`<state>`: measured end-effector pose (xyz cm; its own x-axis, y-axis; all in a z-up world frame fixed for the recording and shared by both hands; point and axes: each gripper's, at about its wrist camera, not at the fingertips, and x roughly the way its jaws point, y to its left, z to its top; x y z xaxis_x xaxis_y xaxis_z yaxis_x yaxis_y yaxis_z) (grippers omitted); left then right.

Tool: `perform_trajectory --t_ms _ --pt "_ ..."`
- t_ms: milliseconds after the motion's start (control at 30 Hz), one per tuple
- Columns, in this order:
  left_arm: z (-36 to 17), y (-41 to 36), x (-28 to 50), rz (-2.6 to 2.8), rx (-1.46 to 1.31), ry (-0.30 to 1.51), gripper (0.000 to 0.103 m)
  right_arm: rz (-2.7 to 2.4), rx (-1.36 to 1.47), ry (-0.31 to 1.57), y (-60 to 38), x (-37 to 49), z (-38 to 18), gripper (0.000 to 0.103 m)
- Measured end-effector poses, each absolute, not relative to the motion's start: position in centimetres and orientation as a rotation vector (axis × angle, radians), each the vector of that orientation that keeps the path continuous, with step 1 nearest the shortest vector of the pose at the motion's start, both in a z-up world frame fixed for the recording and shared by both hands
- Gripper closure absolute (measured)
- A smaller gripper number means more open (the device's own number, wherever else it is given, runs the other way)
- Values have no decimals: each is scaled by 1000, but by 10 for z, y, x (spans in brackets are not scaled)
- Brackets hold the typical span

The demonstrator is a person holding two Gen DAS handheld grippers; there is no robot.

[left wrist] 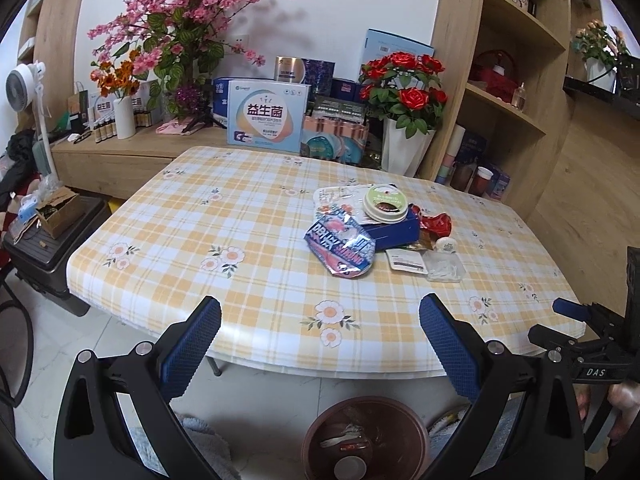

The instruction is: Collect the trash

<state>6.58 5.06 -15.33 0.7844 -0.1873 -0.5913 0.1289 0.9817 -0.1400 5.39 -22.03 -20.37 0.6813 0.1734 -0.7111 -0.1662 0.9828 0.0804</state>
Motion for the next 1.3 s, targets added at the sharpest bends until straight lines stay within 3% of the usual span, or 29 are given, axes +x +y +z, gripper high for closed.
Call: perform_trajectory --t_ms 500,1300 --pt "-158 27 104 -265 -82 651 6 181 -30 763 -260 88 -203 6" --pt "-201 -3 201 -301 -31 720 6 208 -154 961 -300 200 -269 6"
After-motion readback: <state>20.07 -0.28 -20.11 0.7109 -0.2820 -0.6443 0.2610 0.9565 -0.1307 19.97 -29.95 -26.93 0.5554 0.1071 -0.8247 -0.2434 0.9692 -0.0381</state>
